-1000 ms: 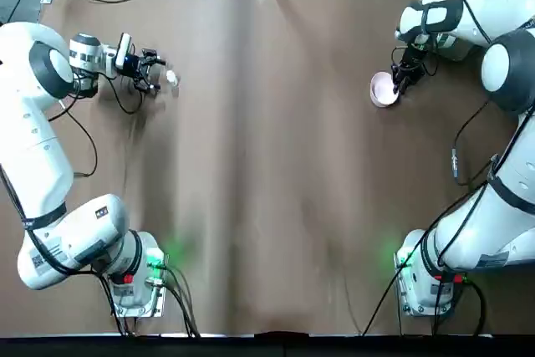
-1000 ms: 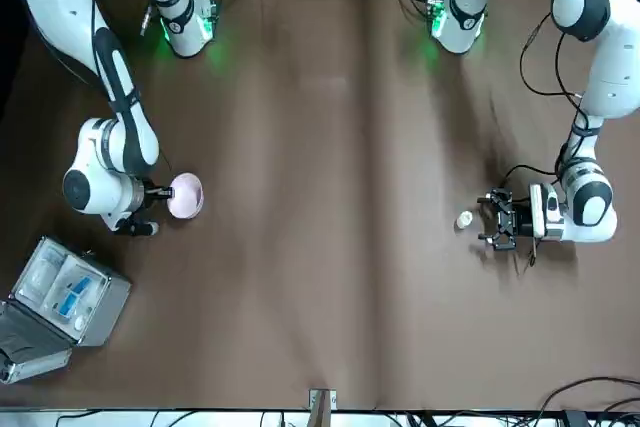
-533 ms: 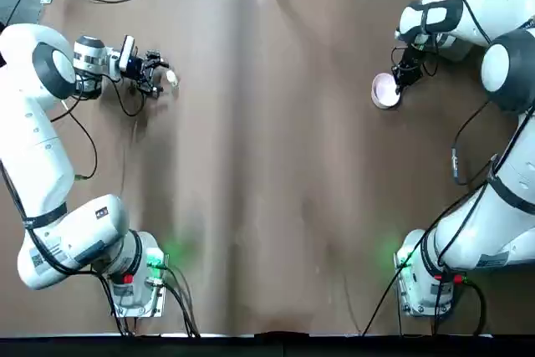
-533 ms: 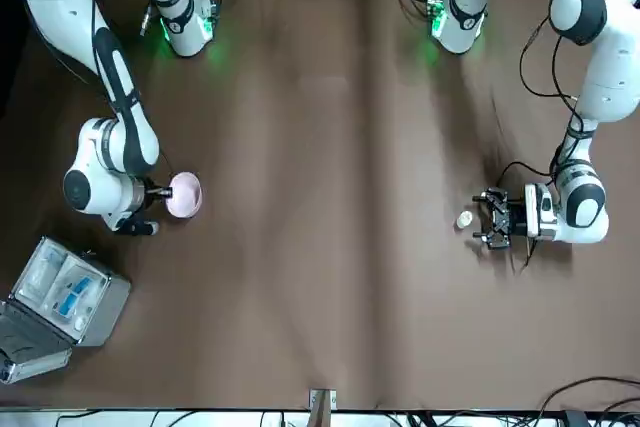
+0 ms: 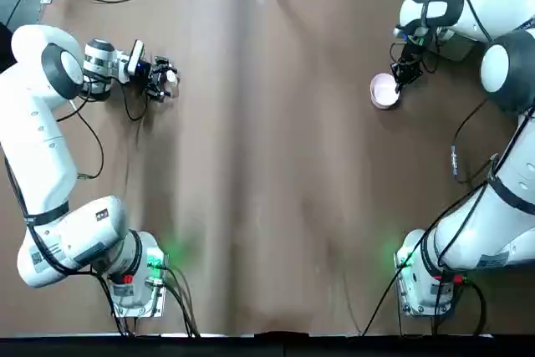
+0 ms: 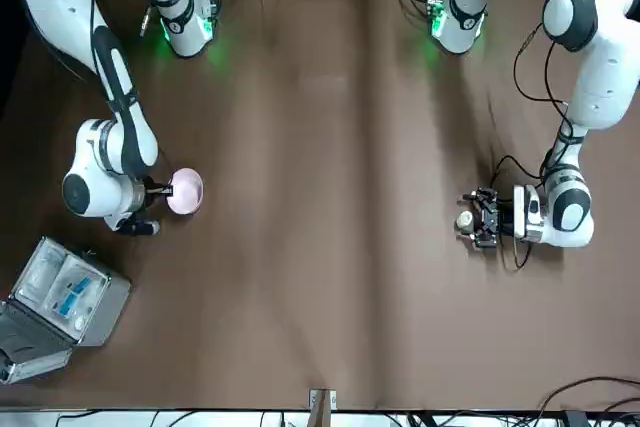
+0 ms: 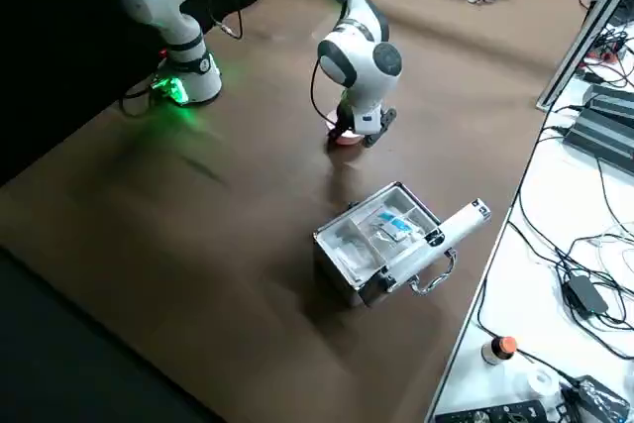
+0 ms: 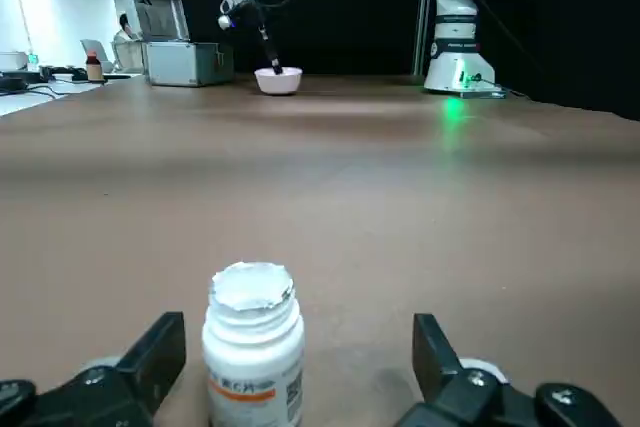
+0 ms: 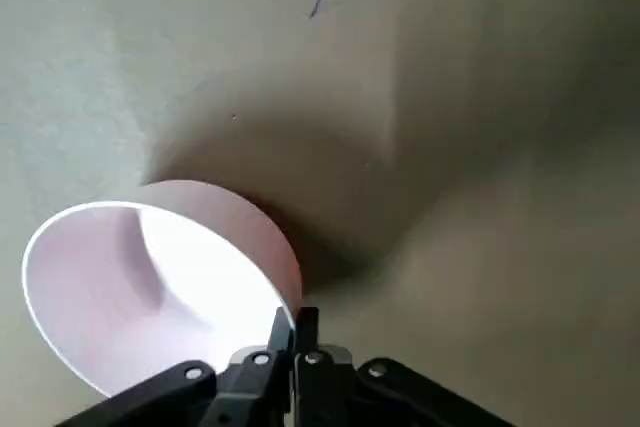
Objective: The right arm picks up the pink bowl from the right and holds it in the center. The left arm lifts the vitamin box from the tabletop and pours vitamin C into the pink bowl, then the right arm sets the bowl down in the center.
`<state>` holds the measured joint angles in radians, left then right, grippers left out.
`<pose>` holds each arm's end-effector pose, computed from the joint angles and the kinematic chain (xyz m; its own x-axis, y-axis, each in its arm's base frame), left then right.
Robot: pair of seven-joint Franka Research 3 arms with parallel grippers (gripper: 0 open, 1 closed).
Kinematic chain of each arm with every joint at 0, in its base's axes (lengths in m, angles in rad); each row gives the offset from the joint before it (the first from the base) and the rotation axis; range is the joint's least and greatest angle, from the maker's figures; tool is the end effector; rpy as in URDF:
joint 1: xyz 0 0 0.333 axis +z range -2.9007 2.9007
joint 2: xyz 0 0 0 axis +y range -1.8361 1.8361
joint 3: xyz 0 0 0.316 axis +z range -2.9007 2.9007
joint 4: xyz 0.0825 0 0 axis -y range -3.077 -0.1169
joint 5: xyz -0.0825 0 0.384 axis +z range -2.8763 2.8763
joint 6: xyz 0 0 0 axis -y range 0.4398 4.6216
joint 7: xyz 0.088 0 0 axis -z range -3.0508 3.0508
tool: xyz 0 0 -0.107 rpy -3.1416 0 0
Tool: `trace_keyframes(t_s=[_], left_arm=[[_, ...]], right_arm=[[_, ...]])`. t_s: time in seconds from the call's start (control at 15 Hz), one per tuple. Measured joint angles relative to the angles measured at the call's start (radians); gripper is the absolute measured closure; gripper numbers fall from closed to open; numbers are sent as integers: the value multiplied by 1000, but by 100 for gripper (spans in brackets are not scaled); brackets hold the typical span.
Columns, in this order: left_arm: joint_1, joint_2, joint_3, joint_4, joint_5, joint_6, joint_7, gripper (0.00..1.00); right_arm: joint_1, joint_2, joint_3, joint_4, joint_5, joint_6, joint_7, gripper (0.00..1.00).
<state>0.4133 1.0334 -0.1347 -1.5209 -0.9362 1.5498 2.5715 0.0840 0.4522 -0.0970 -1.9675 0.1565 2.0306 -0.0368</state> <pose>0.5961 0.0858 0.0572 -0.0282 -0.2167 0.9758 -0.9809 0.1938 0.0147 0.5695 0.0020 0.2163 0.9254 -0.0518 -0.3755 -0.0861 -0.9934 -0.0752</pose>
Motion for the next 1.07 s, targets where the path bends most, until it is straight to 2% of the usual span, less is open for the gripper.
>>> trace_keyframes(t_s=[0.33,0.6,0.73,0.87,1.0,1.07], left_arm=[[-5,3,0,4,0,0,0,1],[-2,4,0,6,0,0,0,6],[-1,4,0,7,0,0,1,22],[-1,4,0,7,0,0,1,24],[0,4,0,7,0,1,4,43],[0,4,0,7,0,1,4,44]], right_arm=[[53,-10,11,160,20,-171,241,97],[98,-23,15,295,60,-322,436,97],[132,-27,18,347,73,-371,548,97],[168,-28,21,395,114,-424,658,97],[208,-28,22,433,152,-452,751,97],[230,-28,22,448,165,-453,802,97]])
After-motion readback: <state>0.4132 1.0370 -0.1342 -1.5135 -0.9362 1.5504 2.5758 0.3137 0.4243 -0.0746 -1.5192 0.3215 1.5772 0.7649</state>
